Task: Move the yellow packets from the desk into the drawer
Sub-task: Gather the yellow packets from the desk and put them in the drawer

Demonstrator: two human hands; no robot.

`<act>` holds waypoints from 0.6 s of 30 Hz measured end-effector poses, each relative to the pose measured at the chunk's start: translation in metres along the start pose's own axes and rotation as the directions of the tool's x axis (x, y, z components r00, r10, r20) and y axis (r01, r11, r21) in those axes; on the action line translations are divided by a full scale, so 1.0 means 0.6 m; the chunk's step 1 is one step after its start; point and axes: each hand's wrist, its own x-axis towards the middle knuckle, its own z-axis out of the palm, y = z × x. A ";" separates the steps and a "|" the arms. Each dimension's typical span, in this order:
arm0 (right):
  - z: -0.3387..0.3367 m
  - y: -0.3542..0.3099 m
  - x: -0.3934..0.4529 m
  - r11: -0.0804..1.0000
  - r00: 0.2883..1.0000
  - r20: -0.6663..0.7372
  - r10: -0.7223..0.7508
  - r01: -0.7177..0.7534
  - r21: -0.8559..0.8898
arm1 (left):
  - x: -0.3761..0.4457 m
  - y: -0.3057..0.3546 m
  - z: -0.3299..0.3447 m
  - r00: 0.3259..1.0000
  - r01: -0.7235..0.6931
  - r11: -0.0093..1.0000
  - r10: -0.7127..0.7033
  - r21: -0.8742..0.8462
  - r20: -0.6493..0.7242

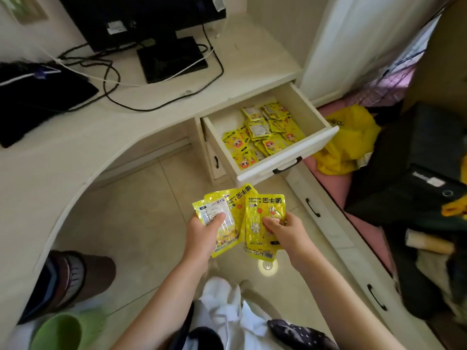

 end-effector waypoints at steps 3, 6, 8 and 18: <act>-0.040 -0.007 0.017 0.999 0.999 -0.033 0.009 -0.007 0.053 | 0.009 0.021 0.049 0.999 -0.015 1.000 0.014 0.027 0.036; -0.069 -0.021 0.041 0.998 0.998 -0.060 0.009 -0.005 0.065 | 0.031 0.041 0.091 0.997 -0.010 0.999 0.006 0.051 0.072; -0.085 -0.038 0.065 0.998 0.998 -0.068 0.002 0.002 0.063 | 0.053 0.054 0.115 0.996 0.001 0.998 -0.007 0.062 0.085; -0.120 -0.174 0.230 0.996 0.998 -0.058 -0.005 0.000 -0.086 | 0.203 0.155 0.207 0.994 0.056 0.989 -0.069 0.136 0.090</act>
